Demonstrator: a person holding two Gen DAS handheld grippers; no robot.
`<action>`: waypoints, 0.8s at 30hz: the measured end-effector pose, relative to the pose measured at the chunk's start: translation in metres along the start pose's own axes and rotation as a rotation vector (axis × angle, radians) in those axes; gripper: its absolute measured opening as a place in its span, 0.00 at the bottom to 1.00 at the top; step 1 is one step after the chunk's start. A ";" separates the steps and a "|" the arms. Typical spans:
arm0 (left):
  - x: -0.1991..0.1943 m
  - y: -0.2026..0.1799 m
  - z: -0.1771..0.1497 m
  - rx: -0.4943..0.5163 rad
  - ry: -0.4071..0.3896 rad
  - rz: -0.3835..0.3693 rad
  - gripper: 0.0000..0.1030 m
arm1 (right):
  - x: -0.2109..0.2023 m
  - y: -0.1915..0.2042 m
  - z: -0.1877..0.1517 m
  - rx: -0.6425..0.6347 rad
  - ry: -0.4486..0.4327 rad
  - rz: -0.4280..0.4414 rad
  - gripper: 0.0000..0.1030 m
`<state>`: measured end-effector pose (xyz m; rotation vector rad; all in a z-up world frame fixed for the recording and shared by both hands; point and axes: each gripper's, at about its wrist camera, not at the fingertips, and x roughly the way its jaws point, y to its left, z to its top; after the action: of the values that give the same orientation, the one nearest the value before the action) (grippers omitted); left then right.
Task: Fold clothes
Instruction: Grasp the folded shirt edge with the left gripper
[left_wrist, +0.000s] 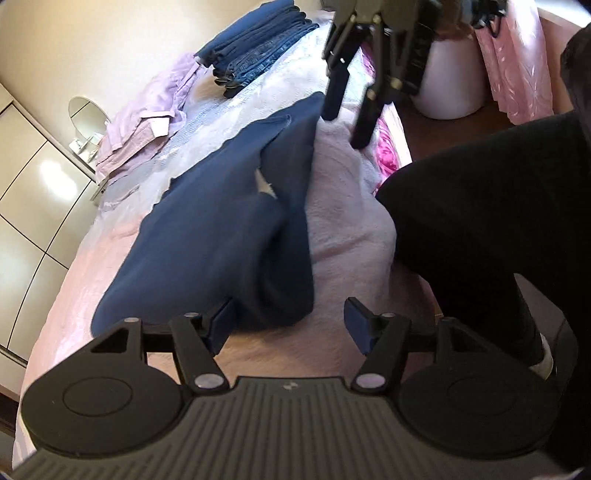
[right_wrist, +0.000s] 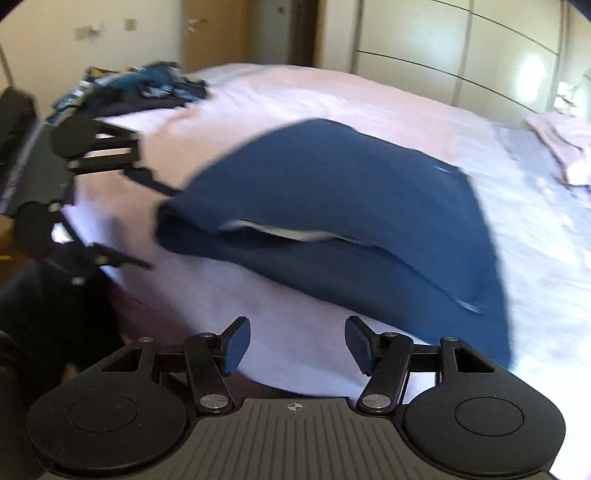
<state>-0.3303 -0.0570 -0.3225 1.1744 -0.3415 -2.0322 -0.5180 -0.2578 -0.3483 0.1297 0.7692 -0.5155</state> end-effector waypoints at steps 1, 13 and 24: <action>0.001 0.002 0.001 -0.024 -0.003 -0.008 0.61 | 0.002 -0.004 -0.001 -0.007 0.006 -0.018 0.59; -0.003 0.011 0.016 -0.091 0.012 -0.031 0.61 | 0.009 -0.019 -0.015 -0.266 -0.003 -0.154 0.59; -0.002 -0.023 0.017 0.047 0.056 0.194 0.66 | 0.022 -0.005 -0.039 -0.631 -0.068 -0.198 0.60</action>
<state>-0.3549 -0.0421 -0.3253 1.1770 -0.4597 -1.8296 -0.5318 -0.2593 -0.3911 -0.5512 0.8499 -0.4393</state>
